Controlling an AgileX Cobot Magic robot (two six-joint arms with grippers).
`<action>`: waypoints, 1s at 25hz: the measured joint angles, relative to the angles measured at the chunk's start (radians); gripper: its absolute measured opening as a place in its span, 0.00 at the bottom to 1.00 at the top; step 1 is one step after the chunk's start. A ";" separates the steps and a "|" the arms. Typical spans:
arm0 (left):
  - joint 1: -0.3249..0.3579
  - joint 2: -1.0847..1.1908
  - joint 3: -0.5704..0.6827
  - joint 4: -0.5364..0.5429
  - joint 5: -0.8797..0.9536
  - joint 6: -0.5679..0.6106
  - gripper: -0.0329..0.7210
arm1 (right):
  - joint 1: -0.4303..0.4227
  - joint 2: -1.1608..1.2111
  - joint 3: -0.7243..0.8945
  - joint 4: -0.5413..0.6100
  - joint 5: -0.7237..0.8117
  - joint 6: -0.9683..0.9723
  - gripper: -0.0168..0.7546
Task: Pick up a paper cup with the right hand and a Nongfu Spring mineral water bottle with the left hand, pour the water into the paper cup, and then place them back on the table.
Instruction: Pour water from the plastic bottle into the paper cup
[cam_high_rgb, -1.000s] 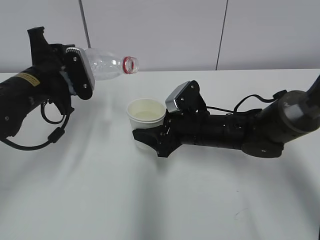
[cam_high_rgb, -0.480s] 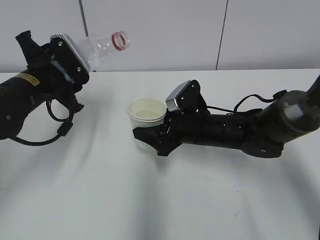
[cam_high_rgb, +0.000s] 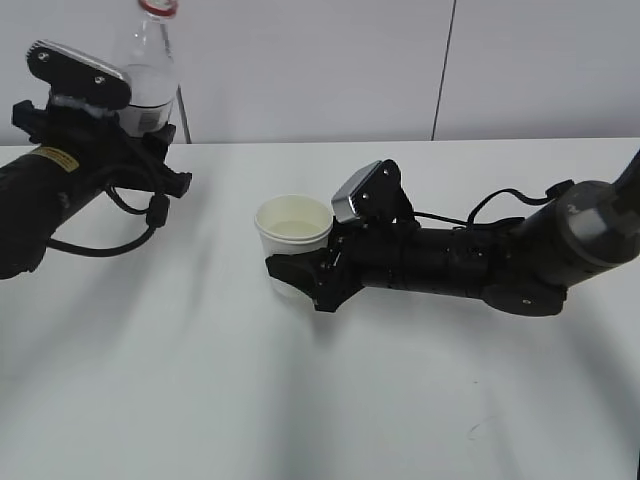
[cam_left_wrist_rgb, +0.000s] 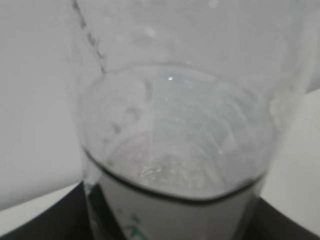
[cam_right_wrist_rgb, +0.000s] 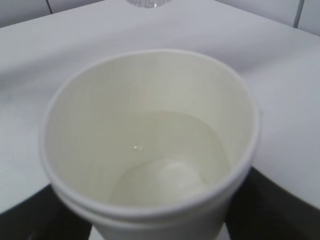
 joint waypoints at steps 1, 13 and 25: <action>0.000 0.000 0.000 0.000 0.002 -0.064 0.57 | 0.000 0.000 0.000 0.002 0.000 0.000 0.69; 0.000 0.009 0.000 0.003 0.028 -0.349 0.57 | 0.000 0.000 0.000 0.075 0.000 0.000 0.69; 0.000 0.102 0.000 0.003 -0.094 -0.363 0.57 | -0.020 0.000 0.000 0.299 0.033 -0.089 0.69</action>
